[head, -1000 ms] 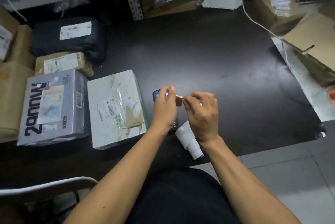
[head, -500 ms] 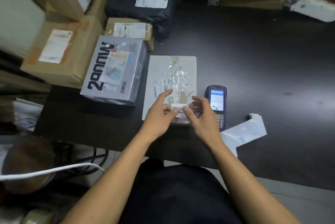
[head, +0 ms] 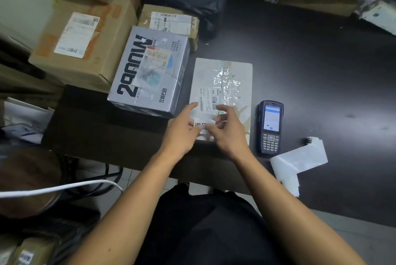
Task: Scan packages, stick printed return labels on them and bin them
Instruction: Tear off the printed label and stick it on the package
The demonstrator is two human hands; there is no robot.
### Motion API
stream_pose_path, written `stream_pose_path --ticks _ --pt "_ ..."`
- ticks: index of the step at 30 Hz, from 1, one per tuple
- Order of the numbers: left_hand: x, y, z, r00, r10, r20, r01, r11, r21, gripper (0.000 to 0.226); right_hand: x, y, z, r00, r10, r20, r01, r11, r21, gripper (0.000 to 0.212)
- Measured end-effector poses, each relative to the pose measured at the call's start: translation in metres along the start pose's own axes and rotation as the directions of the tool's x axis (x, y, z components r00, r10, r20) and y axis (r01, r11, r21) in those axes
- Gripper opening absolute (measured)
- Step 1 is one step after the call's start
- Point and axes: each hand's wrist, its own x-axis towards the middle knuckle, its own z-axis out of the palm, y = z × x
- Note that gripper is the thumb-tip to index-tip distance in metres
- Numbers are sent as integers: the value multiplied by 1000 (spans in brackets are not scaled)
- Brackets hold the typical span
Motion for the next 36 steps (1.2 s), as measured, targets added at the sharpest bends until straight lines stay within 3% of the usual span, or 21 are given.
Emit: stream_pose_path --ticks 8,12,18,21,24,26,28,32,36 --pt "1 -1 -1 996 58 -69 -54 997 64 70 6 -2 11 995 -99 -10 94 962 -257 58" --pt "4 -2 -4 994 92 -54 -72 950 305 70 7 -4 9 994 -103 37 110 935 -336 59" --pt "3 -3 -8 996 89 -32 -77 960 270 70 9 -8 0 994 -101 51 112 839 -533 59" --pt "2 -5 -9 997 68 -36 -54 950 307 66 14 -2 -13 990 -119 -72 65 855 -514 50" --pt "1 -9 -6 992 121 -46 -96 927 363 60 13 1 -12 984 -174 -37 135 862 -489 59" --pt "0 -13 -2 984 171 -47 -145 928 344 59 11 5 -5 978 -211 7 176 799 -575 70" --pt "1 -20 2 983 182 -22 -166 934 317 62 9 10 -5 975 -221 -38 150 768 -623 72" --pt "4 -32 2 994 75 84 -90 978 189 70 0 21 -18 955 -212 -209 64 832 -551 59" --pt "10 -27 0 984 95 151 -90 995 -35 81 -10 28 -25 975 -108 -193 26 922 -386 66"
